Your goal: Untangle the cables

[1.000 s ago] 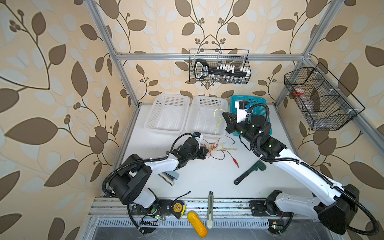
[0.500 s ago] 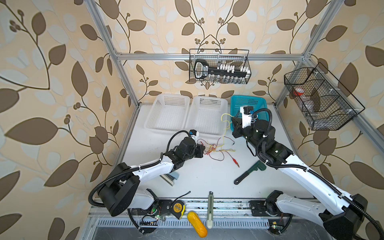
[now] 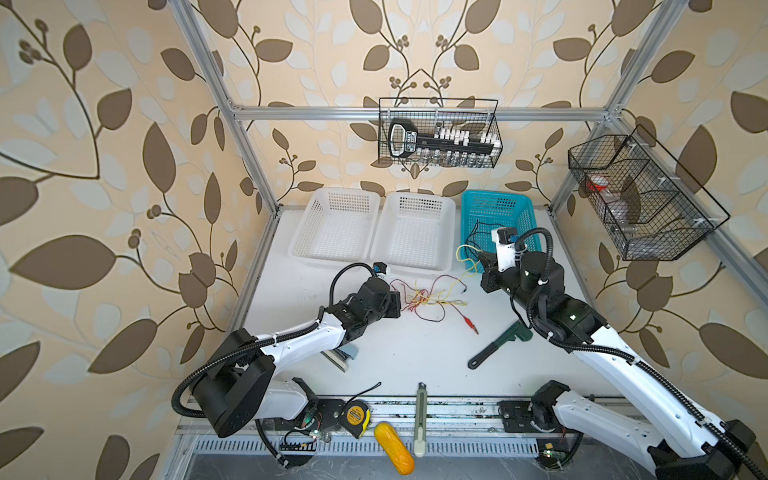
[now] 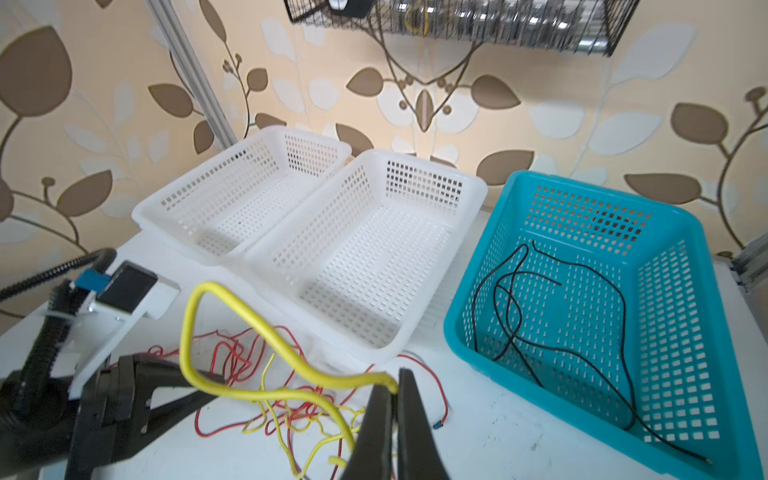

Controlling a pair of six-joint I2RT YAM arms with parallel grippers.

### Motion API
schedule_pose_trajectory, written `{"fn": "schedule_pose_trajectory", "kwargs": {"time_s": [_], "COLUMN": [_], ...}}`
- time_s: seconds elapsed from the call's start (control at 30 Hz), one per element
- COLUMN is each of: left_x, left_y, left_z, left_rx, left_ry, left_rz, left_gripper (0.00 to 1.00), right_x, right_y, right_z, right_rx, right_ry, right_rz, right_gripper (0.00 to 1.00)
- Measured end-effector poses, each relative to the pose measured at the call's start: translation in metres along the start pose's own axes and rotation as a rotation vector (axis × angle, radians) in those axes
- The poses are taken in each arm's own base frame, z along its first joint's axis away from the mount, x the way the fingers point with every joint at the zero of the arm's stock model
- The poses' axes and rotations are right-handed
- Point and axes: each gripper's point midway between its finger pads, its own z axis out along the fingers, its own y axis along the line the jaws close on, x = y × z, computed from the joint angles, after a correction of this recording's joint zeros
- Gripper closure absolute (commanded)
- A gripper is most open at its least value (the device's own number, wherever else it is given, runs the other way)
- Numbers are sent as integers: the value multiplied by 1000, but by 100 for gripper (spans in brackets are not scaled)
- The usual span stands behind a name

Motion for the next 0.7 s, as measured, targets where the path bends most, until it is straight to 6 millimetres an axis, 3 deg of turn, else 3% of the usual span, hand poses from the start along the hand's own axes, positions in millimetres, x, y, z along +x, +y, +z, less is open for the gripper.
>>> {"fn": "schedule_pose_trajectory", "kwargs": {"time_s": [0.2, 0.43, 0.7], "left_x": [-1, -1, -2], "left_y": [4, 9, 11], "left_z": [-4, -6, -7], "left_rx": [-25, -49, -58], "left_ry": [-6, -8, -13], "left_rz": [5, 8, 9], "left_gripper": [100, 100, 100], "right_x": [50, 70, 98], "right_y": [-9, -52, -83], "right_z": [4, -10, -8], "right_rx": [42, 208, 357], "right_ry": [149, 243, 373], "right_rz": [13, 86, 112], "right_gripper": [100, 100, 100]}}
